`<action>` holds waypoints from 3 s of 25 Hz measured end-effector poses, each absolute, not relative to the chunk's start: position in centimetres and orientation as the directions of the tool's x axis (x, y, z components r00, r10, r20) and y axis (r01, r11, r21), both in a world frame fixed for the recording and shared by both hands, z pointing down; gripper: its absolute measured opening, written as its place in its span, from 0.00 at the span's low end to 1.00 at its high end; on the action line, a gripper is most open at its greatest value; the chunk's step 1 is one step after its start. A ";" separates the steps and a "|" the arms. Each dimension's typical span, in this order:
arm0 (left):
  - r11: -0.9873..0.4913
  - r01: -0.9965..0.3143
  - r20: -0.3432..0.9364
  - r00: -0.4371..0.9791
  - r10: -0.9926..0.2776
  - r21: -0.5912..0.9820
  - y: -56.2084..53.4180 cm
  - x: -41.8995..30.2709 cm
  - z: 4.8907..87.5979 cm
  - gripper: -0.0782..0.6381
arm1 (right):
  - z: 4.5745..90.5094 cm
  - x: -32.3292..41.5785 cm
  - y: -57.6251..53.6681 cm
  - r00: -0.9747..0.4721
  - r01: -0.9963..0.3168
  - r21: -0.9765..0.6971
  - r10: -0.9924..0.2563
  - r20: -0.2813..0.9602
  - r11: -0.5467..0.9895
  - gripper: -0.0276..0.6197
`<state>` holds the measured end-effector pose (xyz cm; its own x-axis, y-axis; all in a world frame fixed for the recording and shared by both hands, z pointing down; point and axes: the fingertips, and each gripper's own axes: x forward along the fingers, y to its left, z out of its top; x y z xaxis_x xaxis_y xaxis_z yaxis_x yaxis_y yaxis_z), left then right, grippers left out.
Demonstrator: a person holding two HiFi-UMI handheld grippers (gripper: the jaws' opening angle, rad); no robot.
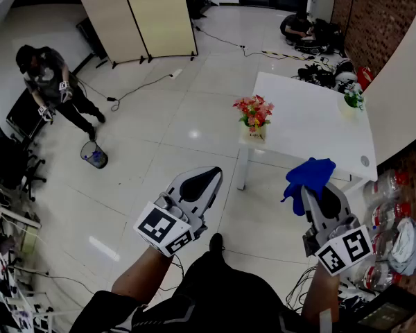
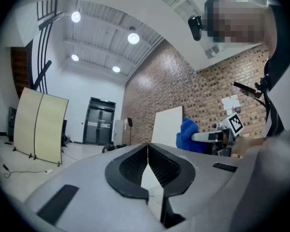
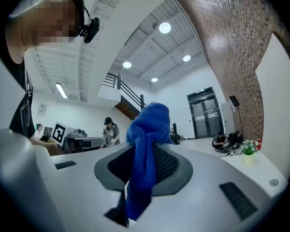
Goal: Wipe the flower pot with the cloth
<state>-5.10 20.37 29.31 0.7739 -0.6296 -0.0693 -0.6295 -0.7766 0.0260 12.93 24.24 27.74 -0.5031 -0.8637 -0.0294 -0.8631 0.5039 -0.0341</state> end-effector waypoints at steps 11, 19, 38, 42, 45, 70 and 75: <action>-0.873 -0.488 -0.027 0.872 -0.489 0.019 4.1 -8.5 30.6 0.11 | 27.3 8.7 9.8 -0.420 -0.906 -0.055 -0.907 -0.027 0.420 0.14; -0.881 -0.470 0.052 0.882 -0.468 0.056 -5.3 -6.9 37.7 0.17 | 29.3 10.3 2.7 -0.427 -0.903 -0.073 -0.904 0.033 0.424 0.14; -0.949 -0.312 0.205 0.932 -0.298 0.039 -18.2 3.5 59.7 0.90 | 37.9 18.2 -11.3 -0.582 -0.813 -0.149 -0.791 0.187 0.563 0.14; -0.966 -0.256 0.204 0.948 -0.243 0.039 -20.1 4.2 63.7 0.94 | 40.6 18.8 -12.6 -0.572 -0.820 -0.159 -0.794 0.206 0.550 0.14; -0.971 -0.228 0.173 0.961 -0.214 0.068 -21.2 5.6 65.5 0.94 | 42.7 19.1 -13.1 -0.556 -0.831 -0.148 -0.802 0.218 0.536 0.14; -0.998 -0.036 0.152 0.987 -0.042 -0.045 -22.1 10.7 68.5 0.94 | 47.0 20.7 -15.9 -0.539 -0.842 -0.133 -0.810 0.231 0.523 0.14; -0.996 -0.012 0.180 0.983 -0.027 -0.083 -21.9 11.1 68.9 0.94 | 47.4 20.7 -15.7 -0.545 -0.839 -0.145 -0.802 0.246 0.525 0.14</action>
